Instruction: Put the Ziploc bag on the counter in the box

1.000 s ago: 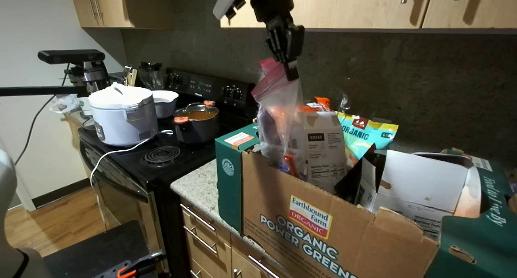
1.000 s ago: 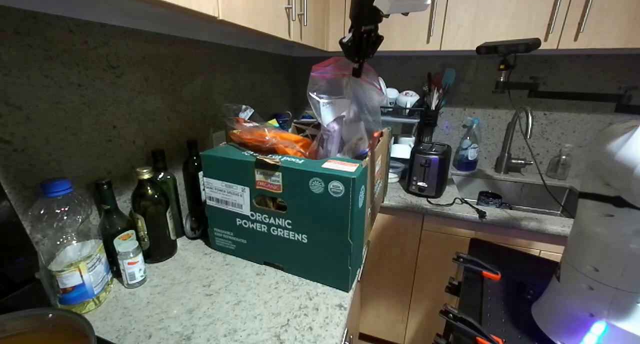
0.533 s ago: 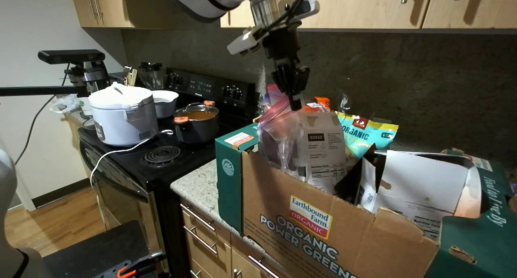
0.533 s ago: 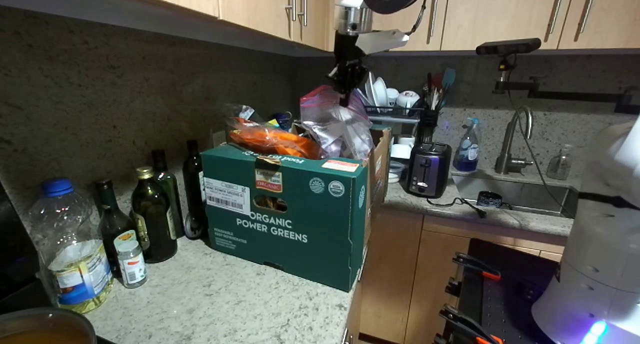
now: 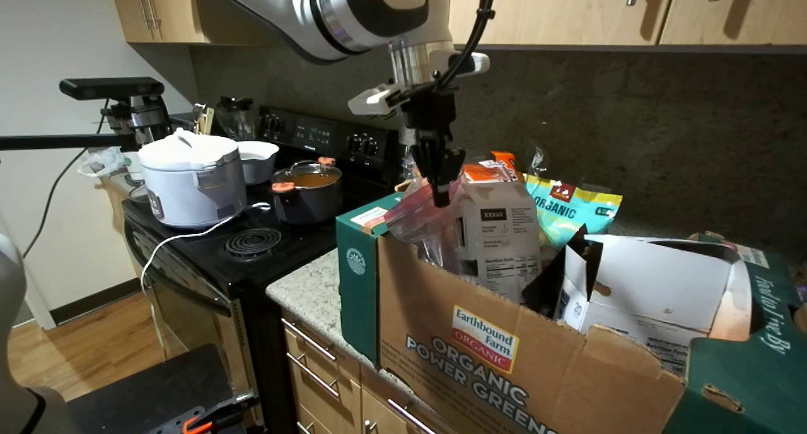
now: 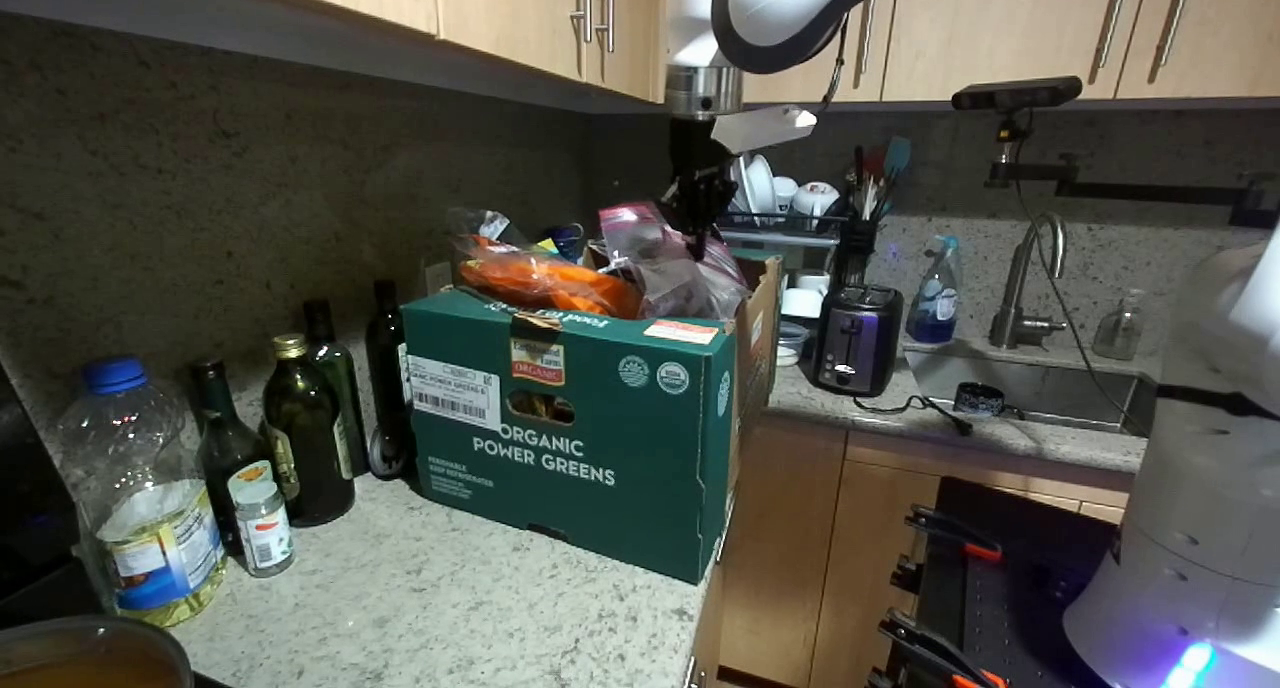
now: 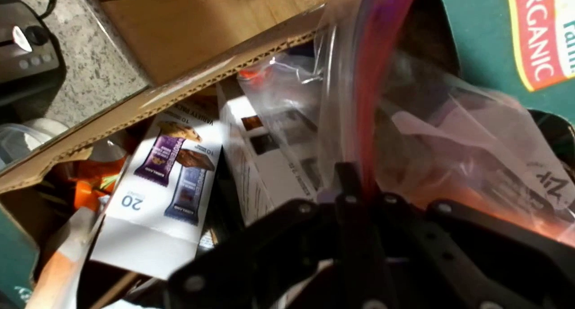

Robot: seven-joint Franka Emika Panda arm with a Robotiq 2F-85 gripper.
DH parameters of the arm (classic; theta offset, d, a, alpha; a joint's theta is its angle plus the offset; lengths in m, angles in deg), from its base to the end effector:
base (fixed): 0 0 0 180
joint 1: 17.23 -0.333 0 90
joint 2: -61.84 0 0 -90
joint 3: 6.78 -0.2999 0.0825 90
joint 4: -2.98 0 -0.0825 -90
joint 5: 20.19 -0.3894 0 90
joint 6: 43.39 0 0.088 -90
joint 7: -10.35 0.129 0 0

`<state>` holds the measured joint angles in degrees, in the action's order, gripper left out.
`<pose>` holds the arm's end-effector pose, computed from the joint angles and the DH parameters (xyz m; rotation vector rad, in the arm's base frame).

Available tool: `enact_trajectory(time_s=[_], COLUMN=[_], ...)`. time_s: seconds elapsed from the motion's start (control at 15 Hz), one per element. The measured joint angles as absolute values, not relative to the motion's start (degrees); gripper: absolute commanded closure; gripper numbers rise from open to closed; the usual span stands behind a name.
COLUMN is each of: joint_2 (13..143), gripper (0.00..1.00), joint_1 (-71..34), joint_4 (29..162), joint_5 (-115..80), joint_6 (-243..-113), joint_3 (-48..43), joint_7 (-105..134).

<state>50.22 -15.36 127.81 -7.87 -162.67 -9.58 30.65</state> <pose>0.5128 -0.0059 0.4482 2.9327 -0.3580 0.2081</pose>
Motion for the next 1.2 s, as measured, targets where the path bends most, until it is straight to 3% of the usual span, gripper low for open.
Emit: enact_trajectory(time_s=[0.2, 0.27, 0.4, 0.93, 1.0, 1.2], joint_2=[50.2, 50.1, 49.6, 42.0, 41.2, 39.6], gripper=[0.99, 0.78, 0.67, 0.06, 0.01, 0.00], joint_1=[-15.6, -15.7, -16.2, -19.4, -19.7, -20.9], joint_4=[128.8, 128.8, 128.8, 128.5, 128.5, 128.4], joint_5=[-8.9, -9.2, -9.7, -9.8, -9.8, -9.8], joint_6=[-162.7, -162.7, -162.7, -162.5, -162.5, -161.8], joint_3=[-9.6, -9.6, -9.6, -13.0, -13.7, -15.5], joint_7=[30.6, 30.5, 29.8, 29.6, 29.6, 29.6])
